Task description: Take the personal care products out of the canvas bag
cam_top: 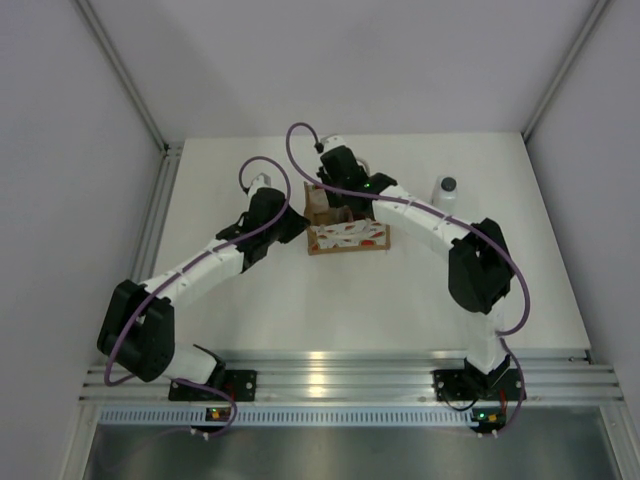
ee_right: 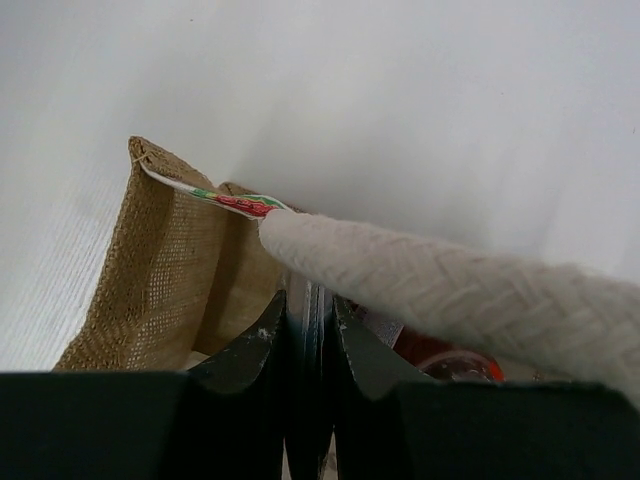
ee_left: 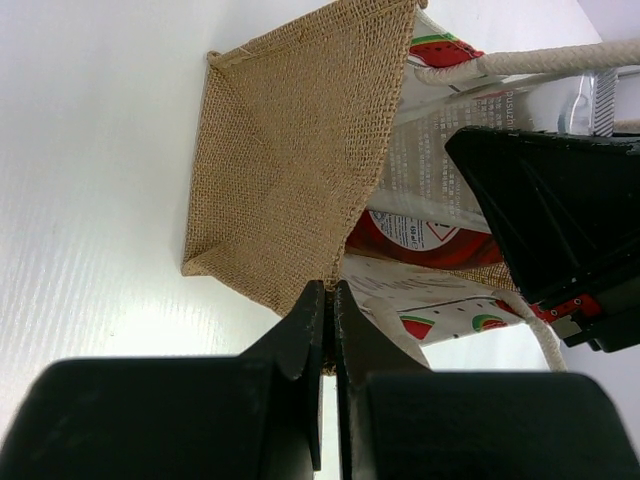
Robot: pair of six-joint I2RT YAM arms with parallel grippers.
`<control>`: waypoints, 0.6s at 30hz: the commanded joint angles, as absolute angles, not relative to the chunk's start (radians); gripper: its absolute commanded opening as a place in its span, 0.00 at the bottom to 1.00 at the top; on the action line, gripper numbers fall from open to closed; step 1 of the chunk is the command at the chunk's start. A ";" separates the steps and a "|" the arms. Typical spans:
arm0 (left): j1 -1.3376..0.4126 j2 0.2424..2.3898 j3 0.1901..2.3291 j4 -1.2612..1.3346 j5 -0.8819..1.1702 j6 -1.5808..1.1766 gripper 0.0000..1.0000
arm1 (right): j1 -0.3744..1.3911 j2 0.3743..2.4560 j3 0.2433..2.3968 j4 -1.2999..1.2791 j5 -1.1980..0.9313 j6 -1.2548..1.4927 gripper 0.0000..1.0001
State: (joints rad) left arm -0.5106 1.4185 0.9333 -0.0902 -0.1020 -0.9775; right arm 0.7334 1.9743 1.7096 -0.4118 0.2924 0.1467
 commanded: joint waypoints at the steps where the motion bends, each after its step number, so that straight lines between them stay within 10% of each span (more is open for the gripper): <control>1: -0.506 1.422 0.959 -0.100 -0.120 -0.980 0.00 | 0.756 1.931 1.712 -0.410 0.331 0.178 0.01; 18: -0.506 1.399 0.934 -0.100 -0.147 -1.014 0.00 | 0.790 1.778 1.651 -0.394 0.373 0.198 0.00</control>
